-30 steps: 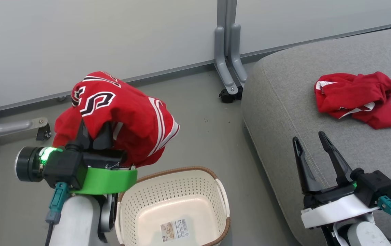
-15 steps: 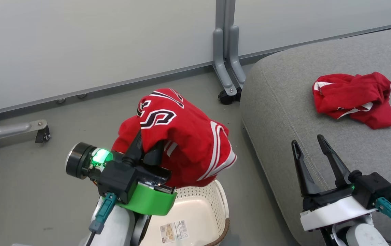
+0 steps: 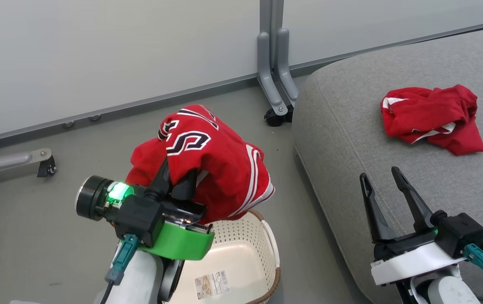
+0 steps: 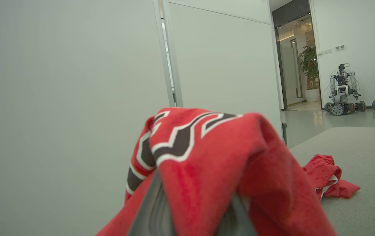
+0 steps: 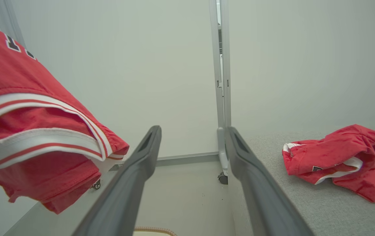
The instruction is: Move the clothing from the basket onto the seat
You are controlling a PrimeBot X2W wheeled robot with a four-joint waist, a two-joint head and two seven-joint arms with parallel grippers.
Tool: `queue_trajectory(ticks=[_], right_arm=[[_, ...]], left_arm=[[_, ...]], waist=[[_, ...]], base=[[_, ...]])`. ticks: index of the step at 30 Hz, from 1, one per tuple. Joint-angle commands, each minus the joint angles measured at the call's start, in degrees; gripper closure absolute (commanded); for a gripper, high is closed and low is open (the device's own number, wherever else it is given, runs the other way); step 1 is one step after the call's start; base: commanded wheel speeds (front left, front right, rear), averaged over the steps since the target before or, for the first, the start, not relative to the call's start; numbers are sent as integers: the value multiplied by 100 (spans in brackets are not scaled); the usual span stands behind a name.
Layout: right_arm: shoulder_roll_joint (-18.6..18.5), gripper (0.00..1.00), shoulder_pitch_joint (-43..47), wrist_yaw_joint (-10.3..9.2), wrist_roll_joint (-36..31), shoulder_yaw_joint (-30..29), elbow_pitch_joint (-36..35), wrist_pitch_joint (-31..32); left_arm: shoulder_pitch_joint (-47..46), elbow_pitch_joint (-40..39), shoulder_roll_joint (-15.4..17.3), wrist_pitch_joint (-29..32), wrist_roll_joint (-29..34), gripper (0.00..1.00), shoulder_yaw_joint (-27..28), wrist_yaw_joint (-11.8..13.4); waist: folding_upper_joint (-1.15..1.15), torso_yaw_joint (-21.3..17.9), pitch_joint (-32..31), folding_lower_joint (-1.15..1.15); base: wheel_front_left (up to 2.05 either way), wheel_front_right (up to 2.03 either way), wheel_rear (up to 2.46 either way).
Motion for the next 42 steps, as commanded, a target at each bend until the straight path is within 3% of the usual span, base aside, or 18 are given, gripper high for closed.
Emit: queue_trajectory(ticks=[1,9,17,24,30,36,42], right_arm=[[-4,0,63,-6,-6,-10,17,-17],[-50,0,54,-6,-31,37,36,-17],[-326,0,-100,-6,-55,555,-112,-17],[-753,0,-388,-6,-178,1577,-329,-17],[-900,0,-752,-6,-240,2412,-366,-17],[-833,0,-1132,-6,-296,2942,-243,-17],[-670,0,-1363,-6,-364,3026,69,-17]], left_arm=[[-94,-15,1,-3,-74,100,20,23],[-124,128,1,-3,-21,100,47,89],[-189,316,2,-3,65,100,54,133],[-214,404,3,-3,6,100,21,142],[-259,503,4,-3,6,100,-84,128],[-287,618,3,-3,62,100,-252,143],[-354,776,3,-3,60,100,-513,230]], waist=[[0,6,6,0],[0,41,51,0],[0,29,155,0],[0,29,204,0],[0,73,212,0],[0,140,209,0],[0,226,208,0]], base=[[0,0,0],[0,0,0],[0,0,0],[0,0,0],[0,0,0],[0,0,0],[0,0,0]])
